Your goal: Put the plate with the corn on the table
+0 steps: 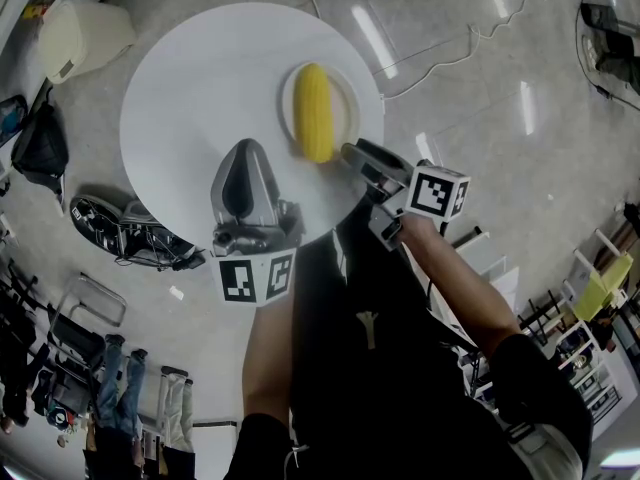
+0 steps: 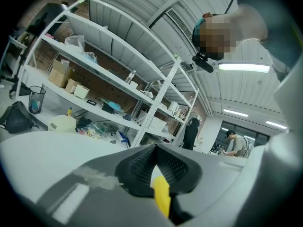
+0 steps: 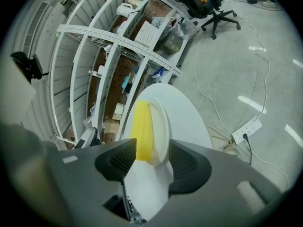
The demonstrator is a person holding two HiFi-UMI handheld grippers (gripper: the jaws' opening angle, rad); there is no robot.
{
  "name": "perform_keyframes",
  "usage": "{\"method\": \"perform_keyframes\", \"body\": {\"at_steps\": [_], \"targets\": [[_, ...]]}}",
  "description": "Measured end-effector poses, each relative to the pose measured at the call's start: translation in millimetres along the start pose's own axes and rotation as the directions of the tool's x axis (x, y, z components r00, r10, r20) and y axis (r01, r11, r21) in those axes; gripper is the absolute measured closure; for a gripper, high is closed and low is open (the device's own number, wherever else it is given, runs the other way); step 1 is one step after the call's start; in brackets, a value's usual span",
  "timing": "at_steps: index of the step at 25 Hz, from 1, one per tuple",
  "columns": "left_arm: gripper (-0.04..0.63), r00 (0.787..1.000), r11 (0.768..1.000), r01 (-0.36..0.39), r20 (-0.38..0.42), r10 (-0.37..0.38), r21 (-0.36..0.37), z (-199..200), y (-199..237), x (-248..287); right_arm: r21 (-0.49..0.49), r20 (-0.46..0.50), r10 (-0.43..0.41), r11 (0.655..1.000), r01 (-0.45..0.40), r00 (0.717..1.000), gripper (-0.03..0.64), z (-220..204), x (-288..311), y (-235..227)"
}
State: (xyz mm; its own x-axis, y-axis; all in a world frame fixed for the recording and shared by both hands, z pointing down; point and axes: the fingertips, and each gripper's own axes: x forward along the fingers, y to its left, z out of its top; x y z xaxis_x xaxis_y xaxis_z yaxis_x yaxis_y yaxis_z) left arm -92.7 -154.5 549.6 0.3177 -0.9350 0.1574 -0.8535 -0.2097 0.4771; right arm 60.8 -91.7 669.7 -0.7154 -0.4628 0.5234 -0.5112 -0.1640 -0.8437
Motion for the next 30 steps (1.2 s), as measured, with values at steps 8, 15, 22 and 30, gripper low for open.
{"method": "perform_keyframes", "body": {"at_steps": [8,15,22,30], "targets": [[0.592,1.000,1.000,0.008,0.003,-0.008,-0.001,-0.5,-4.8,-2.8,0.008,0.033,0.032,0.999,-0.032,0.999,0.399,3.2,-4.1,4.3],[0.592,1.000,1.000,0.017,0.005,-0.017,0.001,1.0,-9.6,-5.6,-0.005,0.040,0.002,1.000,-0.002,0.999,0.425,1.0,-11.7,-0.5],[0.592,1.000,1.000,0.028,0.011,-0.028,0.001,3.3,-13.6,-10.6,-0.051,0.048,-0.052,0.997,0.054,0.997,0.505,-1.6,-20.5,-8.4],[0.592,0.999,1.000,0.030,0.024,-0.030,0.009,13.0,-11.3,-18.7,-0.091,0.057,-0.055,0.994,0.060,0.997,0.607,-7.3,-20.5,-0.4]]}}
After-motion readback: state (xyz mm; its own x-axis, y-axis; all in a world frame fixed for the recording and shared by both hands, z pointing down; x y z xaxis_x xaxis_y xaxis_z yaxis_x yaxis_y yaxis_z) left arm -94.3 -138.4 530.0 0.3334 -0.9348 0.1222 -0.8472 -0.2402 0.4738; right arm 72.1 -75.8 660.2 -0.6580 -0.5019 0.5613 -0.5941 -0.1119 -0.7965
